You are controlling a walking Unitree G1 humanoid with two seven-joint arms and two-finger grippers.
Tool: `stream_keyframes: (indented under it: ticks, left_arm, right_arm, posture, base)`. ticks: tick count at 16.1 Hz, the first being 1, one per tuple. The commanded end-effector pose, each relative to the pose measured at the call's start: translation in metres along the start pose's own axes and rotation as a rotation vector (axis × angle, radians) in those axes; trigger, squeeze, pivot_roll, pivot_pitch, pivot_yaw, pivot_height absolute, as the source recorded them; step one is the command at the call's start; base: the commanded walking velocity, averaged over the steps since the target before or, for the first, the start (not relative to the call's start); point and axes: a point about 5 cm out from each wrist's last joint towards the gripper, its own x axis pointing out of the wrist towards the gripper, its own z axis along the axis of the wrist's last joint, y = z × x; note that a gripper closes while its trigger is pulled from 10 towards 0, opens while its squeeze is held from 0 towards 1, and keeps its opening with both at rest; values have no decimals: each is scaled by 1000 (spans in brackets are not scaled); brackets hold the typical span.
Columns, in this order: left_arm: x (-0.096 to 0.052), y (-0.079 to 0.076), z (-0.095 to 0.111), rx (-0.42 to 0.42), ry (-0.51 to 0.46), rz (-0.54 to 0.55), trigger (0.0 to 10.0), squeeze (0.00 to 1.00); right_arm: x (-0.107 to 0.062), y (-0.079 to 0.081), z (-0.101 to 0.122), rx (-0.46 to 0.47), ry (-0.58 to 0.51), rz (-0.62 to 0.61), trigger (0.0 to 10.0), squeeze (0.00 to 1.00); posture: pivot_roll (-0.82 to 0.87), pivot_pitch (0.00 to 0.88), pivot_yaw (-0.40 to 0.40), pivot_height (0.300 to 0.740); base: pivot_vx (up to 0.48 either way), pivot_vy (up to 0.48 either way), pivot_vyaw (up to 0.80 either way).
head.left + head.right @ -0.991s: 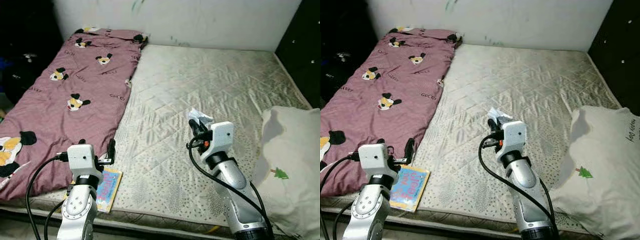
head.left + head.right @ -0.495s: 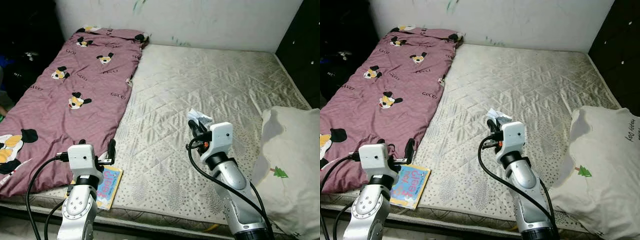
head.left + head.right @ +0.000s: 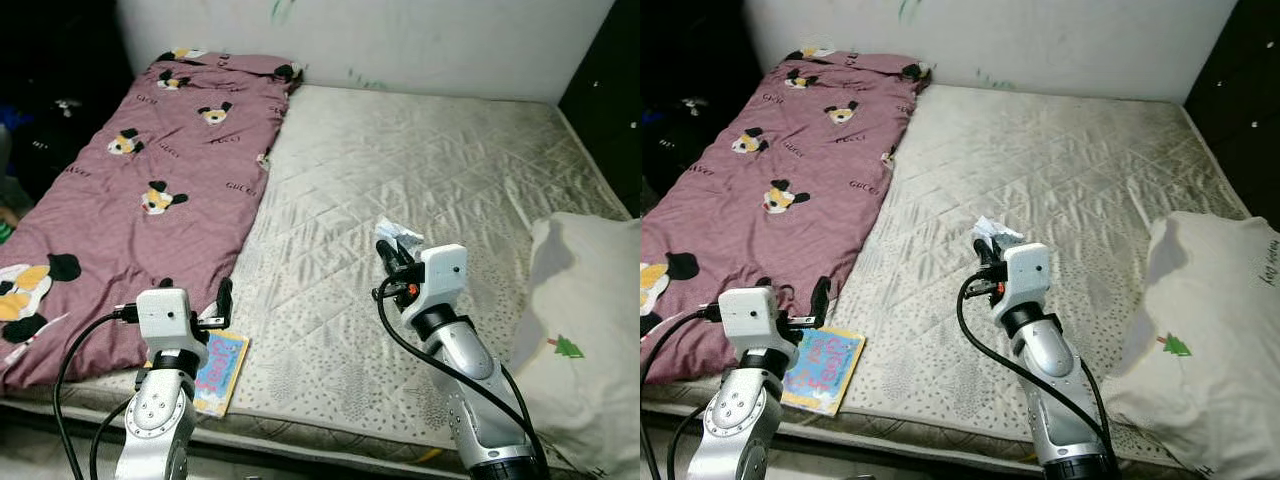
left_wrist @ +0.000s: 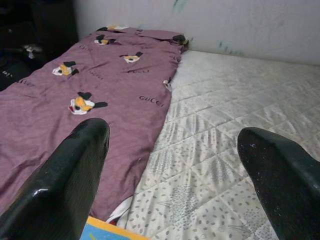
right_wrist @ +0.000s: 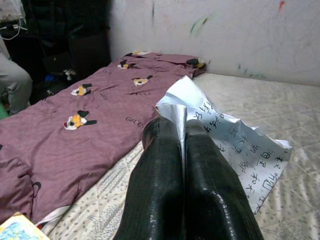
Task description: Clean up the room
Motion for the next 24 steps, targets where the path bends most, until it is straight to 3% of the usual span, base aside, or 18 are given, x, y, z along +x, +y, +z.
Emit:
stream_keyframes:
  ticks: [1,14,18,24]
  left_arm:
    - [0,1,-5,-5,22,9,10000,0]
    - [0,0,-5,-9,20,7,10000,0]
    - [0,0,-6,-13,30,11,10000,0]
    - [-1,-2,-7,-15,29,10,10000,0]
  right_arm:
    - [0,-1,-1,5,8,-4,10000,0]
    - [2,-3,-4,0,26,-14,10000,0]
    - [1,-4,-4,0,25,-9,10000,0]
    - [1,-5,-5,-10,32,-3,10000,0]
  posture:
    - [60,77,22,740]
    - [60,76,19,740]
    - [59,76,13,740]
    - [58,71,9,740]
  base:
    - [0,398,0]
    - [0,459,0]
    - [0,480,-672]
    - [0,480,0]
